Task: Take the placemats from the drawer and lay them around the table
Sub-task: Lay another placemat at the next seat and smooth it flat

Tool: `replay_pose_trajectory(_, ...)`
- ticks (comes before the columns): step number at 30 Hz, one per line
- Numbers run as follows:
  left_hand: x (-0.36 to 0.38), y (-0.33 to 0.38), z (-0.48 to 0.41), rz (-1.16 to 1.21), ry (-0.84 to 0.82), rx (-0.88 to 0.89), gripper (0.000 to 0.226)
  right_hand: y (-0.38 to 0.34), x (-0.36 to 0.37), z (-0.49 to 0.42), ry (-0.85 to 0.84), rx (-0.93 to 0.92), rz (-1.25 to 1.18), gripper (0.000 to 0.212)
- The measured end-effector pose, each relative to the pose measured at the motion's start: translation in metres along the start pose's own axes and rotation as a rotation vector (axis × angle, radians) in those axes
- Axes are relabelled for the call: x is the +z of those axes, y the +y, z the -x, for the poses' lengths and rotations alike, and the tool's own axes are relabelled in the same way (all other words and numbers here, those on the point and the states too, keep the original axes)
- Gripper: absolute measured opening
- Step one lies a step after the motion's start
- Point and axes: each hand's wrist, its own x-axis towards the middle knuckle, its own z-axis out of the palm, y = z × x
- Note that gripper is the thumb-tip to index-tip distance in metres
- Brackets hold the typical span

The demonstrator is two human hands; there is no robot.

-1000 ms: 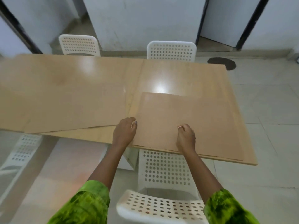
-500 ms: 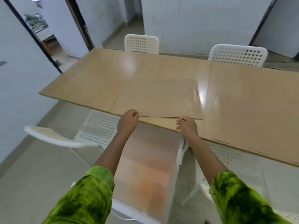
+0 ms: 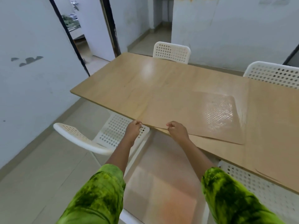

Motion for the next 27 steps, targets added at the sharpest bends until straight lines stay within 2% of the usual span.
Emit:
replay_pose_trajectory(4,-0.006,0.0,-0.012,0.05,-0.015,-0.06,0.028,-0.013,0.015,-0.018,-0.115,-0.089,0.219,0.039)
replay_pose_trajectory(8,-0.009,-0.002,-0.028,0.07,-0.097,-0.122,0.031,-0.024,0.036,-0.036,-0.165,-0.079,0.337,0.044)
replay_pose_trajectory(11,-0.013,-0.003,-0.054,0.062,-0.174,-0.148,0.017,-0.034,0.063,-0.052,-0.09,-0.068,0.43,0.05)
replay_pose_trajectory(14,-0.014,-0.006,-0.07,0.079,-0.247,-0.16,0.018,-0.036,0.084,-0.054,0.031,-0.086,0.656,0.051)
replay_pose_trajectory(17,-0.021,-0.01,-0.081,0.092,-0.361,-0.187,0.019,-0.045,0.1,-0.051,0.114,-0.064,0.771,0.049)
replay_pose_trajectory(21,-0.032,-0.001,-0.088,0.066,-0.464,-0.199,0.023,-0.055,0.096,-0.056,0.124,0.0,0.761,0.041)
replay_pose_trajectory(27,-0.033,0.018,-0.097,0.074,-0.465,-0.239,0.02,-0.063,0.084,-0.051,0.102,0.097,0.481,0.029)
